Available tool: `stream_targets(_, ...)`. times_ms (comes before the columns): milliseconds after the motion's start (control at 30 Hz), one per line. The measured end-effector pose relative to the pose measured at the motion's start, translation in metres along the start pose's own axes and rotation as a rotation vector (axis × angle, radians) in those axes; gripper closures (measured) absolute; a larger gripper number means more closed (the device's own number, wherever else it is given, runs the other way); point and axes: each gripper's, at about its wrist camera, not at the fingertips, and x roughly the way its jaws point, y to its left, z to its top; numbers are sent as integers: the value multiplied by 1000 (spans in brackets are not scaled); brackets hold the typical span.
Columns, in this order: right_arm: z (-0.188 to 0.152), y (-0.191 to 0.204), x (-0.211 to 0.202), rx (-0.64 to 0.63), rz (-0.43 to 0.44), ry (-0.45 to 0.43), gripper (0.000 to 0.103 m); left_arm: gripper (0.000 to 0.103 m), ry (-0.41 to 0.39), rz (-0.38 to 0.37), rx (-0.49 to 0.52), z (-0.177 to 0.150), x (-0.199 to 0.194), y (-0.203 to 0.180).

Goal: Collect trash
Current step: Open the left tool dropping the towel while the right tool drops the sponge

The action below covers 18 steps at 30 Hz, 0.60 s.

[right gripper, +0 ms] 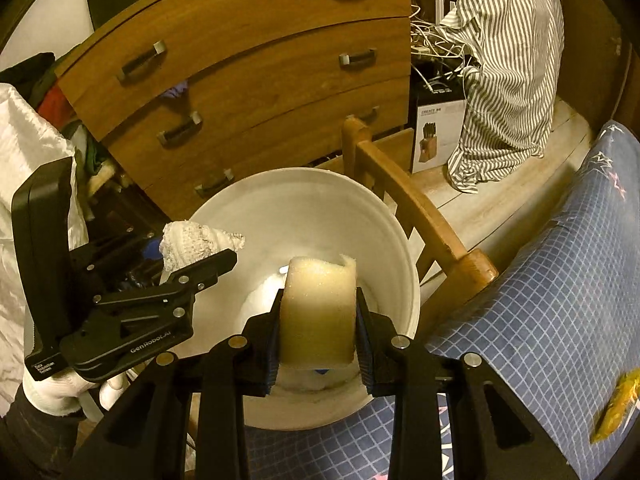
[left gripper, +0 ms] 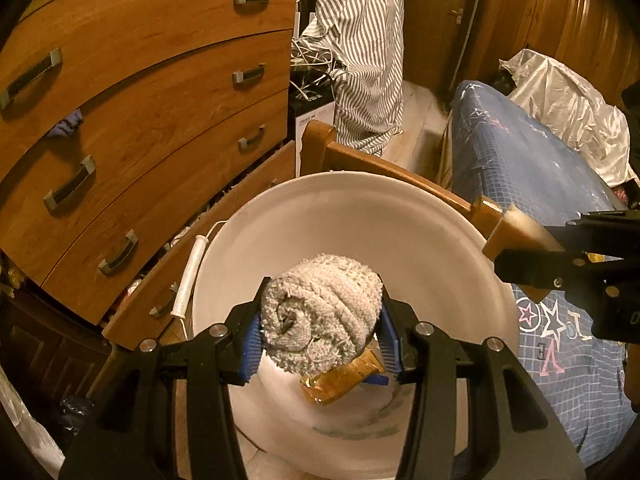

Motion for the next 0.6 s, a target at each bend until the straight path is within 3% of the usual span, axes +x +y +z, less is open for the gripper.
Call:
stream_targets(367,2,-4,3,0,-2,-2,70,55,-2,4,5,2,5,2)
stream_targets(467,4,-5,1,6,0,-17,56,34,-4,31,-7,3,5,5)
stream_targets(500,4,-7,0,10,4,-24,52,33,-9,36,-12,3,5,7)
stream_targets(600,4,-11,-4,20,6,-36,51,33,-14,46,-15,3,4,10)
